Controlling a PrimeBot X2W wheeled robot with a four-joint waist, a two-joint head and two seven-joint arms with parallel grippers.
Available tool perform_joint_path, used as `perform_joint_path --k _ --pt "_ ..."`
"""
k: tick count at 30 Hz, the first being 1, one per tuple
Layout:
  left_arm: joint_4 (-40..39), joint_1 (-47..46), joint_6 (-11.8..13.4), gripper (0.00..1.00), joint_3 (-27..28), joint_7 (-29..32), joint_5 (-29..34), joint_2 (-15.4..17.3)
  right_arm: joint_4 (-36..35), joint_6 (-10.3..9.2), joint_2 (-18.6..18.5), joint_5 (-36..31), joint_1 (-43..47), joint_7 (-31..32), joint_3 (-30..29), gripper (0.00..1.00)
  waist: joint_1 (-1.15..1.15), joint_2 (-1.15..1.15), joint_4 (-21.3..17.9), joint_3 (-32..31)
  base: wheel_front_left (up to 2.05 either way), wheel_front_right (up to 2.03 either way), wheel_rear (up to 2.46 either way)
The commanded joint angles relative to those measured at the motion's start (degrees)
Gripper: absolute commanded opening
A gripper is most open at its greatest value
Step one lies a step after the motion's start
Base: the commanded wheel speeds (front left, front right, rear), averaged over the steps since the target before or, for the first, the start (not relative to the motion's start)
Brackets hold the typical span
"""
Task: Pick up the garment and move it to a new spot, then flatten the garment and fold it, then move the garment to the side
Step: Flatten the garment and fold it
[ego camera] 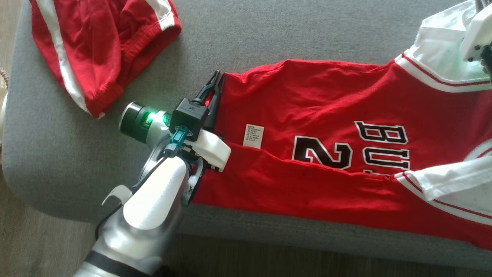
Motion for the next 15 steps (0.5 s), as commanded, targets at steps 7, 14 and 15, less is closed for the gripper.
perform_joint_path --k 7,14,15 --pt "-0.07 0.39 1.23 0.0 4.34 -0.7 -1.8 2.73 -3.3 -0.02 1.14 3.77 1.39 -6.09 5.53 0.0 -0.01 0.0 -4.07 -4.33 0.0 0.0 0.0" --pt "1.59 0.94 1.8 0.0 6.74 -0.7 -2.91 5.37 -6.95 -0.02 0.72 8.71 3.98 -9.13 9.31 0.0 -0.01 0.0 -8.28 -8.12 0.0 0.0 0.0" --pt "1.78 0.97 1.83 0.0 7.03 -0.7 -3.04 5.76 -7.57 -0.02 0.56 9.59 4.4 -9.4 9.58 0.0 -0.01 0.0 -8.78 -8.58 0.0 0.0 0.0"
